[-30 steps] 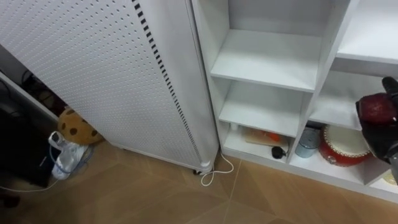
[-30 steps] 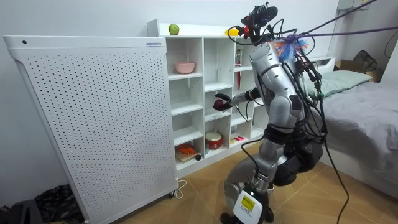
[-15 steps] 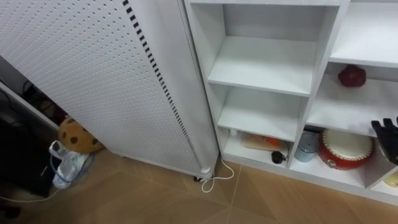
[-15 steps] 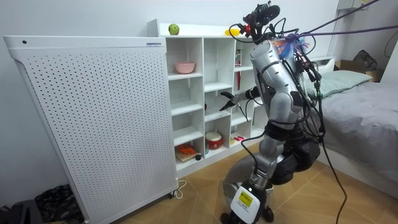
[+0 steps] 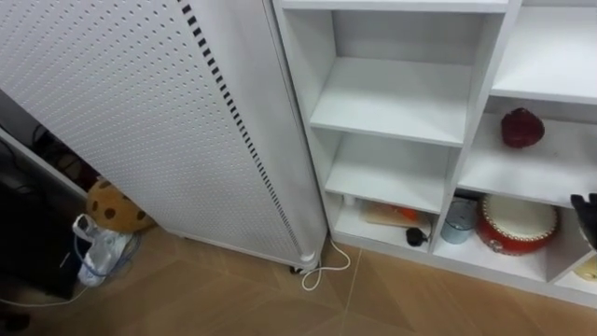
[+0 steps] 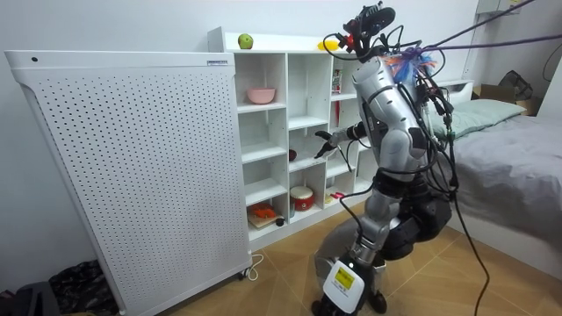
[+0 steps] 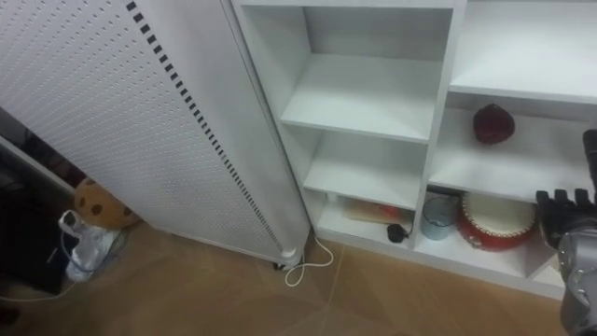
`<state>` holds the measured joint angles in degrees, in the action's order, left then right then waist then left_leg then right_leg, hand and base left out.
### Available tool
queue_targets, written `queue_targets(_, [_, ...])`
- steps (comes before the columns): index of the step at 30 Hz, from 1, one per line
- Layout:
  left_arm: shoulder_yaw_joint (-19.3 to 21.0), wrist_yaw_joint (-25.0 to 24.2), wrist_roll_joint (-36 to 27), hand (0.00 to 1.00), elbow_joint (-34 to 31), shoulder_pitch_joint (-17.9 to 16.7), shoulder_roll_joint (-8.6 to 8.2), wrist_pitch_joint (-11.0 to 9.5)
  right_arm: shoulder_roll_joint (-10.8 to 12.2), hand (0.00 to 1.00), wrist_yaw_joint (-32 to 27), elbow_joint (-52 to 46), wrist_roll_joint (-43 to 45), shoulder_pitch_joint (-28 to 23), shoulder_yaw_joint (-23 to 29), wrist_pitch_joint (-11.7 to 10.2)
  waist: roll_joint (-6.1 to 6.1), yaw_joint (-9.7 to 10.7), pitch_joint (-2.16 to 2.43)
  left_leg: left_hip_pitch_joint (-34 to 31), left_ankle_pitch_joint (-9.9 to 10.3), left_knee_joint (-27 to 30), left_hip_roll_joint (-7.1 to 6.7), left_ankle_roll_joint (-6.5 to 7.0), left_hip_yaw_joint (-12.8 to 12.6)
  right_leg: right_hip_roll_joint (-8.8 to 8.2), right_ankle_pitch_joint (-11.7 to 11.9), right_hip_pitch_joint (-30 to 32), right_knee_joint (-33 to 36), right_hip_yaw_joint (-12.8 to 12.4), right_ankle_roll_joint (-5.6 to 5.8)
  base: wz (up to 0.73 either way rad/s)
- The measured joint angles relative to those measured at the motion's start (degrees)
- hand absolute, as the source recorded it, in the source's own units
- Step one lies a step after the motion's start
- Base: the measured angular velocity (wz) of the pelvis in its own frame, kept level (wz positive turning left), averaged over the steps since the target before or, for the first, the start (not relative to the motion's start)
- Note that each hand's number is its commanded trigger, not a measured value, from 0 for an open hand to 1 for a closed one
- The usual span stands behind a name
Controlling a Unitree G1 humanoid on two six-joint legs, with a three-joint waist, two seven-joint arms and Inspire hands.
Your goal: Arrange fruit in the closet
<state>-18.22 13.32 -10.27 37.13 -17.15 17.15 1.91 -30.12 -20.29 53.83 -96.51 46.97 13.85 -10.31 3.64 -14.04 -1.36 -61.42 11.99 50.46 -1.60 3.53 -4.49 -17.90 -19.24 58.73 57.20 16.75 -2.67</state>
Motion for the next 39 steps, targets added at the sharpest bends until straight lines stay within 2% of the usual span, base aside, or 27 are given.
queue_targets(6, [0.1,-0.2,0.0,0.0,0.3,-0.2,-0.05,0.0,0.3,0.0,0.5,1.3,0.7,-0.2,-0.1,0.1,0.25,-0.2,-0.27,4.6,0.0,-2.6,0.01,-0.09,0.4,0.5,0.3,-4.7,-2.8,0.7,0.56,0.0])
queue_targets(11, [0.1,-1.3,0.0,0.0,3.0,-0.2,-0.04,0.0,0.7,0.0,2.7,4.0,0.6,-2.8,-0.6,0.5,0.1,-0.4,-0.46,9.9,-0.2,-6.2,0.13,-0.26,0.1,1.52,0.8,-9.9,-6.6,0.7,1.31,-0.05])
queue_targets(14, [0.3,-2.5,0.4,0.0,6.7,-0.1,-0.04,0.1,1.1,0.0,4.5,5.8,0.6,-6.8,-0.9,1.4,-0.31,-0.4,-0.88,13.7,-0.1,-8.5,0.37,-0.24,0.0,2.4,1.1,-13.5,-9.2,0.9,1.73,-0.07])
queue_targets(17, [1.6,-3.8,1.1,0.0,9.8,0.5,-0.04,0.0,2.0,0.0,6.5,9.4,0.6,-11.6,-1.5,1.7,-0.37,-0.3,-0.94,17.3,0.0,-10.4,1.01,-0.5,0.9,3.57,2.0,-18.5,-12.9,2.4,1.91,0.0])
queue_targets(19, [2.7,-4.0,1.3,0.0,13.1,2.1,-0.06,-0.9,3.2,0.0,7.7,11.8,0.7,-14.9,-2.1,1.7,-0.68,-0.4,-1.12,20.0,0.1,-11.6,1.3,-0.59,1.4,4.96,2.3,-21.4,-15.1,2.2,2.16,0.0])
queue_targets(21, [4.2,-4.0,1.4,0.0,15.7,3.7,-0.6,-1.3,3.9,0.0,9.3,13.2,2.6,-17.0,-3.6,1.7,-0.75,-0.2,-1.17,22.1,0.1,-13.1,1.63,-0.66,1.4,5.49,2.6,-23.7,-17.2,2.4,2.63,-0.11])
queue_targets(22, [5.4,-4.0,1.5,0.0,16.9,4.2,-0.82,-1.7,4.9,0.0,10.6,13.5,3.5,-18.9,-3.8,1.7,-0.73,-0.2,-1.14,23.7,0.1,-14.2,1.97,-0.7,1.4,6.37,3.2,-25.4,-19.1,2.4,2.87,-0.12])
queue_targets(24, [6.8,-4.0,2.6,0.0,17.7,4.1,-1.06,-1.9,6.4,0.0,11.9,13.5,5.1,-21.9,-4.6,1.7,-0.89,0.1,-1.14,26.8,-0.1,-16.4,2.03,-0.87,1.4,7.09,4.1,-28.5,-21.8,2.3,2.83,-0.12])
queue_targets(27, [8.0,-4.0,4.2,0.0,18.6,4.3,-1.64,-2.1,8.6,0.0,14.3,13.6,6.9,-26.5,-7.5,1.8,-1.49,1.8,-1.07,32.1,-0.4,-20.2,1.96,-0.93,0.5,7.56,4.7,-33.5,-25.5,2.3,3.36,-0.05])
queue_targets(29, [9.4,-3.6,4.3,0.0,19.5,3.9,-2.23,-2.7,11.2,0.0,15.5,13.6,6.9,-29.3,-7.6,1.8,-2.3,2.8,-0.87,36.2,-0.9,-23.3,1.86,-1.07,0.3,8.29,5.5,-37.5,-28.8,2.4,3.55,-0.06])
queue_targets(30, [10.0,-3.6,4.9,0.0,19.9,3.7,-2.56,-2.9,12.3,0.0,16.1,13.6,7.3,-31.0,-7.6,2.5,-2.59,3.8,-0.54,38.3,-1.0,-24.8,1.82,-1.21,0.5,9.07,6.2,-40.1,-31.6,2.8,3.69,0.0])
queue_targets(31, [10.9,-3.5,5.7,0.0,20.2,3.4,-2.84,-3.0,12.8,0.0,17.0,13.6,7.6,-32.7,-7.6,3.4,-2.95,4.7,0.12,40.1,-1.1,-26.3,1.86,-1.32,0.8,9.69,6.6,-42.4,-33.8,3.2,3.91,0.04])
queue_targets(33, [11.9,-3.4,7.6,0.0,20.1,3.1,-2.95,-3.0,12.9,0.0,19.1,14.4,9.9,-35.2,-7.9,4.2,-3.57,5.9,0.52,43.3,-1.1,-28.1,1.88,-1.34,0.8,10.18,7.3,-46.1,-36.6,3.7,4.14,0.06])
queue_targets(34, [12.6,-3.3,8.8,0.0,20.1,2.8,-2.99,-3.0,13.0,0.0,20.1,14.5,12.3,-37.2,-8.3,4.2,-4.11,6.2,0.95,45.5,-1.1,-29.5,1.77,-1.36,0.7,10.3,7.4,-48.2,-37.8,3.8,4.33,0.0])
queue_targets(36, [13.8,-2.7,10.0,0.0,20.1,2.7,-3.11,-3.1,13.0,0.0,21.3,15.2,15.9,-39.2,-8.3,4.5,-4.73,7.0,1.16,48.5,-1.0,-31.3,1.68,-1.51,0.6,10.69,7.7,-51.3,-40.0,3.8,4.65,0.0])
queue_targets(39, [16.2,-2.5,11.9,0.0,20.2,2.5,-3.28,-3.1,13.3,0.0,22.9,15.9,20.8,-42.6,-9.0,5.7,-5.26,8.2,1.01,53.5,-0.8,-33.8,1.71,-1.88,0.5,11.77,8.6,-57.3,-44.3,3.8,5.11,0.0])
